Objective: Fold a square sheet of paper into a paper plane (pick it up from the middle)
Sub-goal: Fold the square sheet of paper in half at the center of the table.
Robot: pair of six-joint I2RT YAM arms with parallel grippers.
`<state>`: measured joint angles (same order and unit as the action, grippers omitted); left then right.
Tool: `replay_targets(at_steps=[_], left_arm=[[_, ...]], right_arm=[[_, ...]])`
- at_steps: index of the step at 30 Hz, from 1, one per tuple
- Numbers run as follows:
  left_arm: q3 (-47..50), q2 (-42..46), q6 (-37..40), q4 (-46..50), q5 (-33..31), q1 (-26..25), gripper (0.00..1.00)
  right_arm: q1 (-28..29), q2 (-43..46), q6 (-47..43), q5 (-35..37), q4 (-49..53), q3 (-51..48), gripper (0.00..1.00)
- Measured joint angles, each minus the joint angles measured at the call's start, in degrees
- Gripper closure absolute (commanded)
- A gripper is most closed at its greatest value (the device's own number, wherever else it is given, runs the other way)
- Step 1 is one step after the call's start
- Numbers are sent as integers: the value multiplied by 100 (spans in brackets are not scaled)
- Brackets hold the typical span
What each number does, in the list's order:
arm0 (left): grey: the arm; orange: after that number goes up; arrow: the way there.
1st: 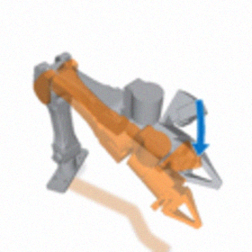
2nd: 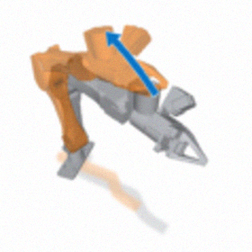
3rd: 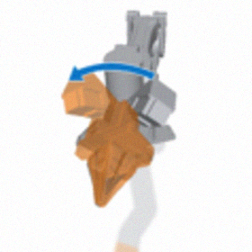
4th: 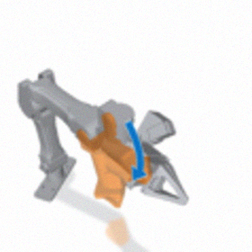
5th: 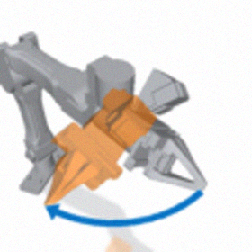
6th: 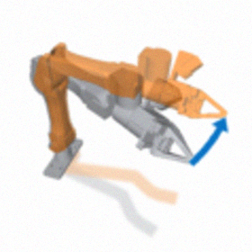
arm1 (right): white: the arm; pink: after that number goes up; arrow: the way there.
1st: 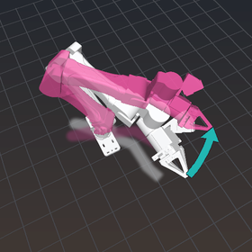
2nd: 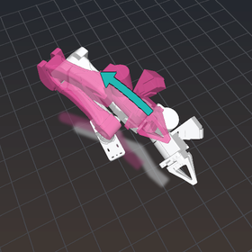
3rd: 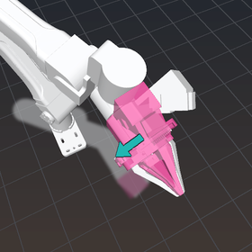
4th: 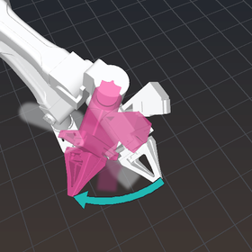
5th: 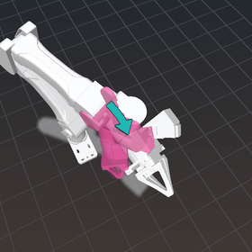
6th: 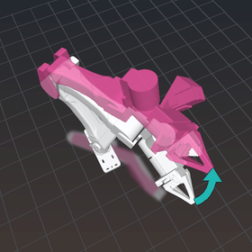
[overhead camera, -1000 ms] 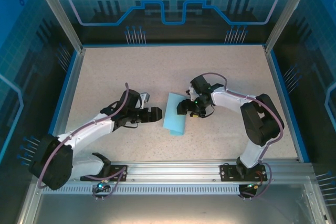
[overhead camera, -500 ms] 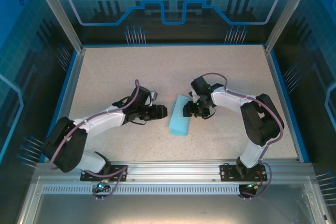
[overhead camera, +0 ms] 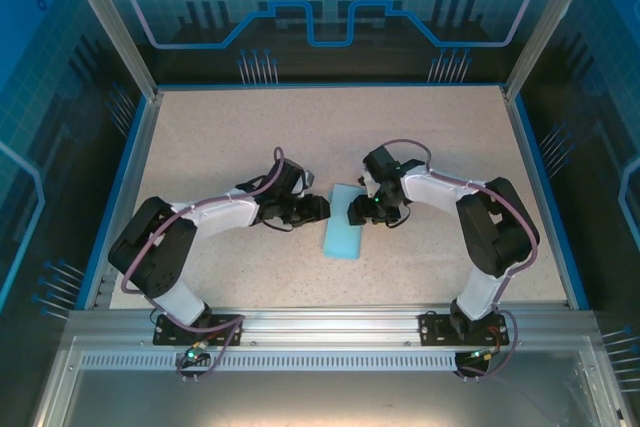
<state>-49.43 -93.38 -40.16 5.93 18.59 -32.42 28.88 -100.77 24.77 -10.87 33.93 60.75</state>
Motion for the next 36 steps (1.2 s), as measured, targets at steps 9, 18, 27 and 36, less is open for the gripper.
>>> replay_targets(at_steps=[9, 18, 27, 36], left_arm=[[0, -144, -197, -79, 76, 0, 59], [0, -144, -197, -114, 28, 0, 59], [13, 4, -223, -81, -334, 0, 58], [111, 485, -332, 35, -852, 0, 57]], right_arm=[[70, -162, -79, 96, 142, 111, 35], [70, -170, 153, 149, 74, 125, 35], [70, -262, 146, 144, 166, 216, 33], [83, -363, 127, 129, 308, 352, 31]])
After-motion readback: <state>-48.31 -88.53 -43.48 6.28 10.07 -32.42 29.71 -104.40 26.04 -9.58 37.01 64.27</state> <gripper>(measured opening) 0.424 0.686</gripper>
